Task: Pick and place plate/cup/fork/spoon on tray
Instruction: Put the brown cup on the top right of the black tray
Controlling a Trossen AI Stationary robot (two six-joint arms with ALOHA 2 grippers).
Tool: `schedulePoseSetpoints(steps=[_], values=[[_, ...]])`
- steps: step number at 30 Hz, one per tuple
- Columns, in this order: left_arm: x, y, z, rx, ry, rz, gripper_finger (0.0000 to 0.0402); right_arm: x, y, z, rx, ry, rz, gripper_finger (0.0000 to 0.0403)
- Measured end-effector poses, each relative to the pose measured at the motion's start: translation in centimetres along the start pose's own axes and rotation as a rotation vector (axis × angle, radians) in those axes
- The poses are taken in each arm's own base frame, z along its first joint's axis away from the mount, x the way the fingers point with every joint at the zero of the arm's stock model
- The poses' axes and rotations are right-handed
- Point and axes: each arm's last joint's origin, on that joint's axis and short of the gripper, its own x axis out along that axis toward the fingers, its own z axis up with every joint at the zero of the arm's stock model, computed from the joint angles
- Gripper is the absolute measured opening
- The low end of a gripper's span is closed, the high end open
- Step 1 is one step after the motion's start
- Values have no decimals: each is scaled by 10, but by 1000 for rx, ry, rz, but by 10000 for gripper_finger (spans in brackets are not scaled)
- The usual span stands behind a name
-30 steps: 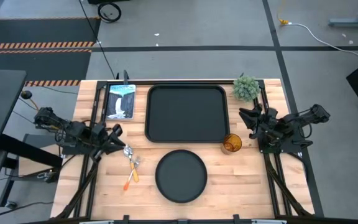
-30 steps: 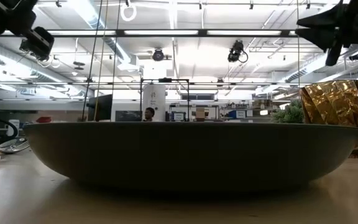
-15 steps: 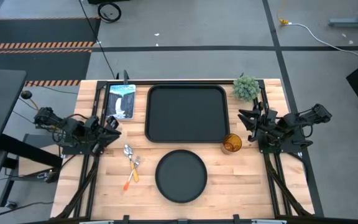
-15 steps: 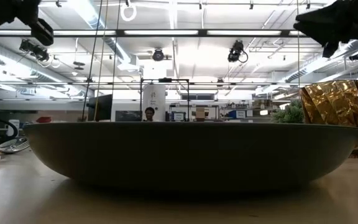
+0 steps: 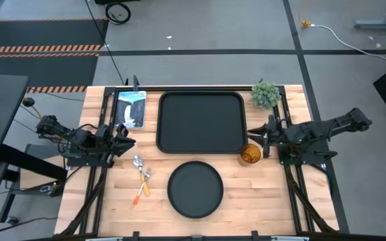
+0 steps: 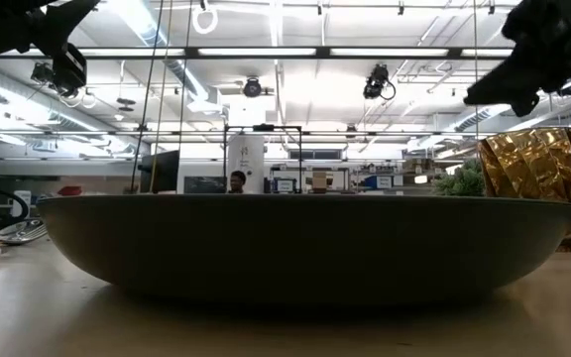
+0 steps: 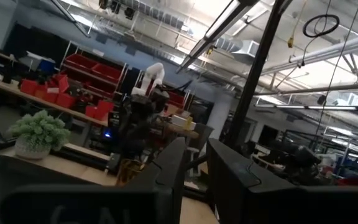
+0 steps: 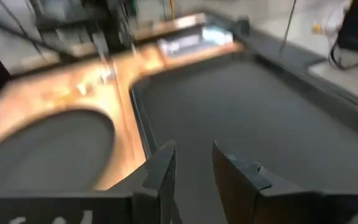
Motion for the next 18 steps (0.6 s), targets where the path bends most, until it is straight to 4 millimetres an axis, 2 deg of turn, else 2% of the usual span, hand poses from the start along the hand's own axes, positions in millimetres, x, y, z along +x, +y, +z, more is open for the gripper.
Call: schedulePoseSetpoints(steps=[5,10,14,18], values=[[0,0,0,83,-1,0,73,8,8,8,-70,149,-4,124],[0,-1,3,238,-24,-2,75,11,16,29,-61,258,-20,174],[0,-1,2,350,-24,-4,85,12,19,40,-72,418,-63,218],[0,-2,3,421,-34,-29,90,18,22,51,-69,555,-48,233]])
